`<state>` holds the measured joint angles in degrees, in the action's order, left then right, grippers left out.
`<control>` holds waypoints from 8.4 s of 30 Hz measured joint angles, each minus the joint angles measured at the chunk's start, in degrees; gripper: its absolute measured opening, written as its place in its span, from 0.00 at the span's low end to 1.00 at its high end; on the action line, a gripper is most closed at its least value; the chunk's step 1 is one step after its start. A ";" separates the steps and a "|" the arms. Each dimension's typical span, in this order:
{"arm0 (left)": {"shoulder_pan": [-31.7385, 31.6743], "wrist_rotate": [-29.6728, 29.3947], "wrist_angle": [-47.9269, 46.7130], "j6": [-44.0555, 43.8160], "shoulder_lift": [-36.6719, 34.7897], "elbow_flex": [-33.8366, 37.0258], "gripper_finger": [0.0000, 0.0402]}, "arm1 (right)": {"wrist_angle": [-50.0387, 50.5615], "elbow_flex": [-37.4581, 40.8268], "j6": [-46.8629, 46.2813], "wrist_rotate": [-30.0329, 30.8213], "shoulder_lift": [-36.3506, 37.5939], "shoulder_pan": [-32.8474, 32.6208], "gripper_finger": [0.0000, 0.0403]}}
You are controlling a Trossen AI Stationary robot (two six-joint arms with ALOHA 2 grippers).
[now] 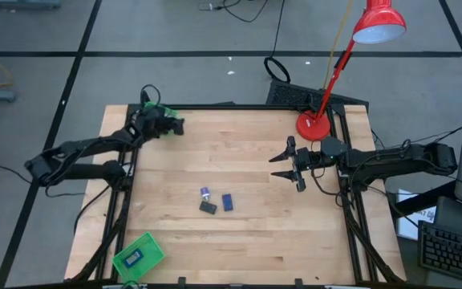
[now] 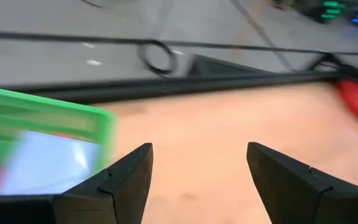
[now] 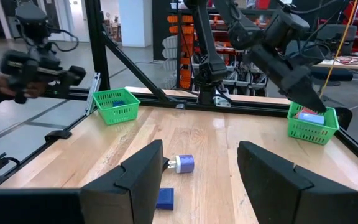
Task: Pick & Place Office items
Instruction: Put the blue digital timer into the bottom green basket
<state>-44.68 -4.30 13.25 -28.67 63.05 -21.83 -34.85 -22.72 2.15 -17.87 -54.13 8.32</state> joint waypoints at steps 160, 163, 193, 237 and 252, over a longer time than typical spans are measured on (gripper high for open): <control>60.82 -10.44 -13.35 7.42 46.90 -34.73 0.82 | 1.95 -6.73 7.52 7.34 -15.39 -7.41 0.49; 60.82 -10.33 -13.35 7.46 46.90 -34.73 0.74 | 2.04 -6.73 7.52 7.34 -15.39 -7.41 0.49; 67.61 9.45 -26.49 -5.69 28.67 -34.68 0.80 | 2.16 -6.73 7.52 7.34 -15.39 -7.40 0.49; 85.66 8.49 -20.62 -15.48 32.87 -49.01 0.48 | -11.50 -6.73 1.40 7.35 -15.39 -7.28 0.49; 96.92 -0.75 -62.29 -22.84 37.63 -51.11 0.45 | -16.09 -6.73 -5.88 17.54 -15.43 -14.47 0.49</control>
<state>52.24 -5.05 -49.05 -51.51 100.68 -72.94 -50.94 -29.45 -3.73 -0.33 -69.56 -6.15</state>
